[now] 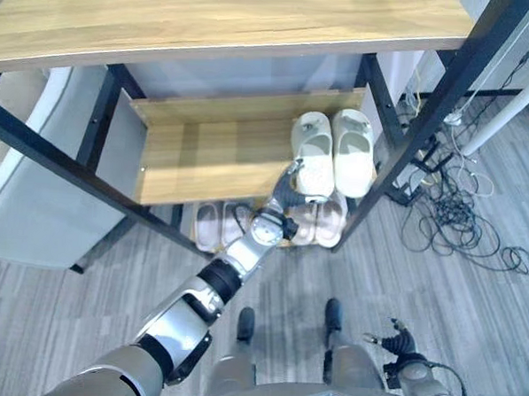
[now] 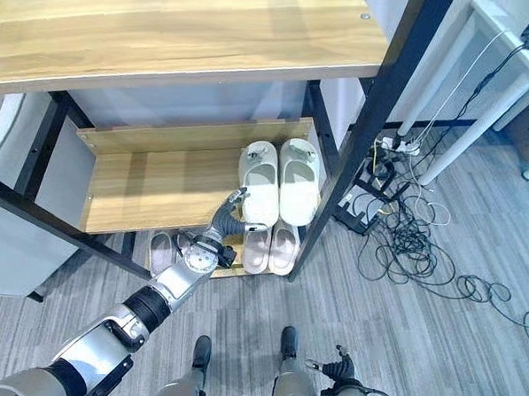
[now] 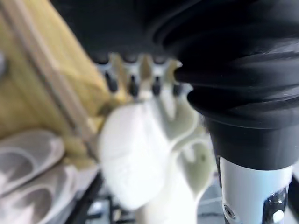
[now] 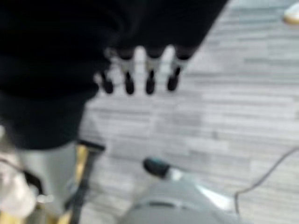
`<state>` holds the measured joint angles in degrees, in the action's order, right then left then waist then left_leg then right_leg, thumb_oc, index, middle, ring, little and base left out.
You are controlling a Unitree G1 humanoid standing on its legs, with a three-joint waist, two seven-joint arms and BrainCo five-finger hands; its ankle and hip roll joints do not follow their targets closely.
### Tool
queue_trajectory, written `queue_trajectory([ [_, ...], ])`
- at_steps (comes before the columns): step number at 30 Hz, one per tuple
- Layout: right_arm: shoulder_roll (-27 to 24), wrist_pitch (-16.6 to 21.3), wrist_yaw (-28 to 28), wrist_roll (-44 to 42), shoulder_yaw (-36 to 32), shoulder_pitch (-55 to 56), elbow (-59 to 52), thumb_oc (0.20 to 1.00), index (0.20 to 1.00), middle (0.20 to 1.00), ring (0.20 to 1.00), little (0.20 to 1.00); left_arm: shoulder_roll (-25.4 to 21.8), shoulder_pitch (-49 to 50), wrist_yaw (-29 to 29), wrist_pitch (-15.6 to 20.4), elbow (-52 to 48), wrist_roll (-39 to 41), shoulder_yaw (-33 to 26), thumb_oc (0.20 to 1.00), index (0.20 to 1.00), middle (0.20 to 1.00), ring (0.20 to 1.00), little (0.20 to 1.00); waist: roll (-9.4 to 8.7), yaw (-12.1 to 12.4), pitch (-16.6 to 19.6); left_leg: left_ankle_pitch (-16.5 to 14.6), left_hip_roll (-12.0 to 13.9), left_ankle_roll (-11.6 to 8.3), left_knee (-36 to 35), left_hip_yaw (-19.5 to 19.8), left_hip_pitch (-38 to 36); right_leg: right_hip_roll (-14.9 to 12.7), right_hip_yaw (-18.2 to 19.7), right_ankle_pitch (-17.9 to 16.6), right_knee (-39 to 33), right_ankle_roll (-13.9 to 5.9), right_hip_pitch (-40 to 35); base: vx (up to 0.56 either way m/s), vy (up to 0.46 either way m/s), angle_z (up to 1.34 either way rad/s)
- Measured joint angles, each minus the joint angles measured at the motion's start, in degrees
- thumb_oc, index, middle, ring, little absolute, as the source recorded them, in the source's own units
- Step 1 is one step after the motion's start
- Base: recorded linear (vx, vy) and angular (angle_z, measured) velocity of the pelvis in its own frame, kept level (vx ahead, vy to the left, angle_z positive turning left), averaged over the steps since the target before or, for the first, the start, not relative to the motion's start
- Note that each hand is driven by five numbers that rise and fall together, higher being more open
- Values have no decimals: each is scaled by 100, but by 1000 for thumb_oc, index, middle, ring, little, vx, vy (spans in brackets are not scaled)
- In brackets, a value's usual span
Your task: Arrange the slippers neatly on the shoe rack.
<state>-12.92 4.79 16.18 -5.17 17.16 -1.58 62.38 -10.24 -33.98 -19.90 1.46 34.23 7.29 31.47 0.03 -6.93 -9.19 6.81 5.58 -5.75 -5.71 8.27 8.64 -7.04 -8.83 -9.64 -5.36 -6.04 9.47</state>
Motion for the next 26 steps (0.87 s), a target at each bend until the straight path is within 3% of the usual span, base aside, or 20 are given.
queue_trajectory([
  [5,110,-1,-113,-3,-217,294,54,1000,1000,1000,1000,1000,-782,512,-4,125,-1018,-13,-861,1000,1000,1000,1000,1000,44,44,257,-37,27,20,-1,-1,-92,13,-17,36,-25,25,-96,27,-4,0],
  [9,110,-5,-254,-15,-411,505,160,1000,1000,1000,1000,1000,-1014,1485,187,194,-1653,-51,-1402,1000,1000,1000,1000,1000,105,186,407,-113,54,1,-2,-17,-246,40,-26,117,-25,26,-266,14,-1,0],
  [12,140,-2,-364,-16,-616,591,270,1000,1000,1000,1000,1000,-1214,3104,665,344,-2090,144,-1826,1000,1000,1000,1000,1000,142,328,526,-111,118,23,-1,-114,-345,52,-56,131,-28,47,-359,8,5,3],
  [15,121,-5,-462,-16,-783,552,377,1000,1000,1000,1000,1000,-1542,4179,1100,428,-1899,345,-1846,1000,1000,1000,1000,1000,180,379,561,-135,148,21,-3,-127,-441,95,-56,161,-28,61,-480,38,13,-2],
  [17,37,-18,-486,-12,-869,557,439,1000,1000,1000,1000,1000,-1898,4847,1459,425,-1810,505,-1804,1000,1000,1000,1000,1000,212,382,588,-177,176,-22,-3,-138,-479,100,-54,182,-28,85,-513,68,38,-2],
  [18,-65,-5,-505,26,-1022,684,380,1000,1000,1000,1000,1000,-2571,5684,1971,420,-2151,898,-1795,1000,1000,1000,1000,1000,227,369,608,-198,238,-32,-4,-226,-560,144,-55,206,-28,119,-562,34,36,1],
  [20,-175,75,-510,101,-1252,1046,423,1000,1000,1000,1000,1000,-3192,6427,2448,440,-2252,1317,-1840,1000,1000,1000,1000,1000,274,474,746,-226,309,-64,-4,-312,-579,180,-75,243,-28,139,-625,20,13,8],
  [22,-219,73,-511,165,-1304,1386,695,1000,1000,1000,1000,1000,-3399,6754,2781,506,-1823,1466,-1792,1000,1000,1000,1000,1000,348,542,866,-241,350,-85,-4,-346,-571,198,-112,292,-28,123,-649,16,-4,19],
  [24,-248,70,-552,216,-1302,1452,942,1000,1000,1000,1000,1000,-3280,6675,2952,617,-1061,1450,-1594,1000,1000,1000,1000,1000,421,609,895,-244,363,-87,-4,-373,-559,213,-126,296,-28,116,-679,12,1,8],
  [26,-350,65,-659,216,-1253,1393,1287,1000,1000,1000,1000,1000,-2436,5779,3080,750,1691,951,-1405,1000,1000,1000,1000,1000,483,562,922,-326,380,-197,-4,-507,-561,186,-127,296,-30,117,-685,4,3,2],
])
